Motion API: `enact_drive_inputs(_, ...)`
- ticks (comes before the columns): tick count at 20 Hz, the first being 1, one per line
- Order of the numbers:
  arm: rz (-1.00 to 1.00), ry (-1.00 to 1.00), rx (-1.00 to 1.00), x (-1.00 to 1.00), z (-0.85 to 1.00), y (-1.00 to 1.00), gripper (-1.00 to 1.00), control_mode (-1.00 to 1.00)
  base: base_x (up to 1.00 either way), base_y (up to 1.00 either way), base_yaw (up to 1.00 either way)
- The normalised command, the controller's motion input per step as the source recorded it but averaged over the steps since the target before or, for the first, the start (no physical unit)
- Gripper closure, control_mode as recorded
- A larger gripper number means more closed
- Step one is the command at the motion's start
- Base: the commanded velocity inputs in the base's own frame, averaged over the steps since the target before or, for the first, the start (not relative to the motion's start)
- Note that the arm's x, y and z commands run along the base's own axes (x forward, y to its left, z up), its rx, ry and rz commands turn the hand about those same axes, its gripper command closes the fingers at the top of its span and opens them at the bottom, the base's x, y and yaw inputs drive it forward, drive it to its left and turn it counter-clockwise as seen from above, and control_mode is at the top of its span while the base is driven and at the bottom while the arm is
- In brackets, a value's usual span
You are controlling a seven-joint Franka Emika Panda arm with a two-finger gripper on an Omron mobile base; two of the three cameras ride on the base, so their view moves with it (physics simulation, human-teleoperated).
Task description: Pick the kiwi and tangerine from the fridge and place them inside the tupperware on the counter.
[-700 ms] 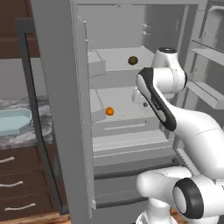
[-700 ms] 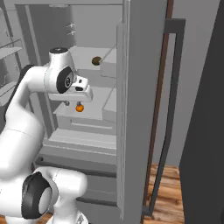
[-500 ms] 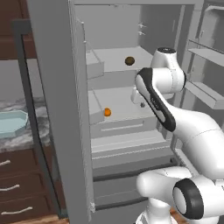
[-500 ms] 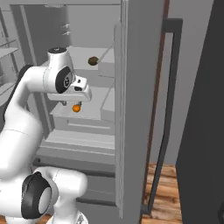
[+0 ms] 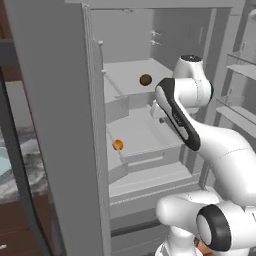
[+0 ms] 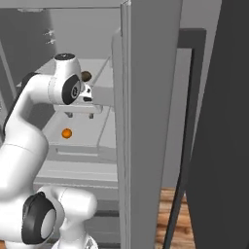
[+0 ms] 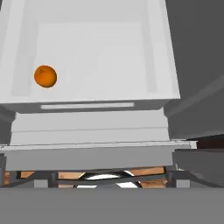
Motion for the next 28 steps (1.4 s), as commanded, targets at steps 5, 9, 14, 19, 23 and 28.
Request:
enact_drive_inputs(5,0.0,0.0,0.0,0.0,0.0,0.0,-1.0,1.0,0.45,0.0,0.39)
enact_drive_inputs(9,0.0,0.0,0.0,0.0,0.0,0.0,-1.0,1.0,0.61,0.0,0.31)
enact_drive_inputs(14,0.0,0.0,0.0,0.0,0.0,0.0,-1.0,1.0,0.62,0.0,0.02)
enact_drive_inputs(19,0.0,0.0,0.0,0.0,-0.11,0.0,-1.0,-1.0,0.07,0.0,0.0)
enact_drive_inputs(23,-0.01,0.0,0.0,-0.16,-0.84,0.23,-1.0,-1.0,0.0,0.0,0.0)
enact_drive_inputs(28,-0.02,0.0,0.0,0.09,-0.63,0.46,-1.0,-1.0,0.0,0.0,0.0)
